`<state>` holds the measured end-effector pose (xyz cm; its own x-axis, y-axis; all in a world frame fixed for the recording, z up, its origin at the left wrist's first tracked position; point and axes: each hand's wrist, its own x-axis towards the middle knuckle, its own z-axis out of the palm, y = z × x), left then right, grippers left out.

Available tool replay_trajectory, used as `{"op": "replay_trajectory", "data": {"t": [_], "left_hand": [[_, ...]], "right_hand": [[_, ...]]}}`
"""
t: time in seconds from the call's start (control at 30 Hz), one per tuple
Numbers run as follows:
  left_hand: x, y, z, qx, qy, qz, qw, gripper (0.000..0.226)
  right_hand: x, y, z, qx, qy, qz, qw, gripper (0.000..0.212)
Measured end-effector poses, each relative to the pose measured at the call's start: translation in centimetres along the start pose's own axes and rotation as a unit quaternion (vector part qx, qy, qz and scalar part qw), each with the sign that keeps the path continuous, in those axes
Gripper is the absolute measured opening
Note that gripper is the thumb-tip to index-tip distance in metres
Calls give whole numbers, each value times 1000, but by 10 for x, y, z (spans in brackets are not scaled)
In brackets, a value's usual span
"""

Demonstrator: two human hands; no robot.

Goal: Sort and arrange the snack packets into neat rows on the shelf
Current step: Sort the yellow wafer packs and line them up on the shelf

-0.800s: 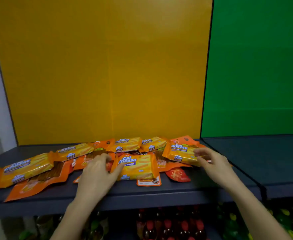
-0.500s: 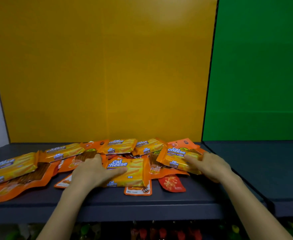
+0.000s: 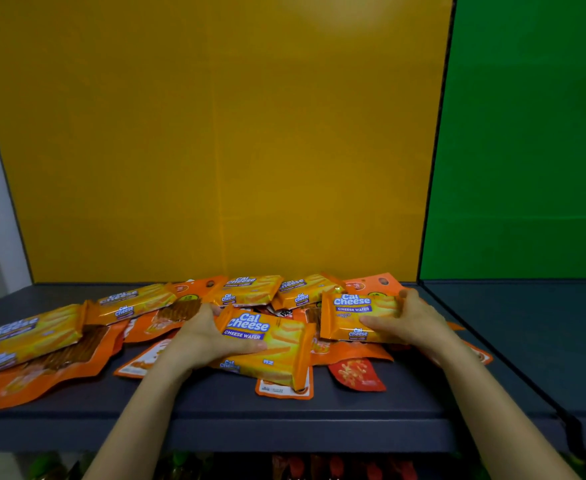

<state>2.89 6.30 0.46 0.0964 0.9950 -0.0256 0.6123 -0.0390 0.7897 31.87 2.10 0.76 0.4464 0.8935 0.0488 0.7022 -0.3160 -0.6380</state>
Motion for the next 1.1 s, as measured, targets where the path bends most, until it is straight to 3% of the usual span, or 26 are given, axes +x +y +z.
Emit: {"op": "replay_trajectory", "data": {"t": [0.13,0.17,0.3,0.4,0.53,0.7,0.87,1.1], "left_hand": [[-1,-2,1,-114,-15,32,993,51],[0,-2,0,-133,-22,34,990,54],[0,-3,-4,-180,-33,49,982,79],[-2,-2,-4,-216,-37,67,973,45],[-6,-2,-6,-241,-22,99,965,47],[-13,27,0,-309,54,140,939,30],[-14,74,39,-365,38,146,919,39],[-27,144,149,-407,-17,102,908,37]], "right_hand": [[8,1,4,138,-8,24,990,112],[13,3,6,167,-12,32,985,113],[18,7,6,252,-35,38,966,64],[14,2,6,258,-45,25,965,51],[11,2,4,330,-3,5,944,45],[-2,22,-28,396,65,-20,916,38],[-16,67,-80,463,100,-26,880,34],[-27,164,-165,444,126,-23,887,39]]}}
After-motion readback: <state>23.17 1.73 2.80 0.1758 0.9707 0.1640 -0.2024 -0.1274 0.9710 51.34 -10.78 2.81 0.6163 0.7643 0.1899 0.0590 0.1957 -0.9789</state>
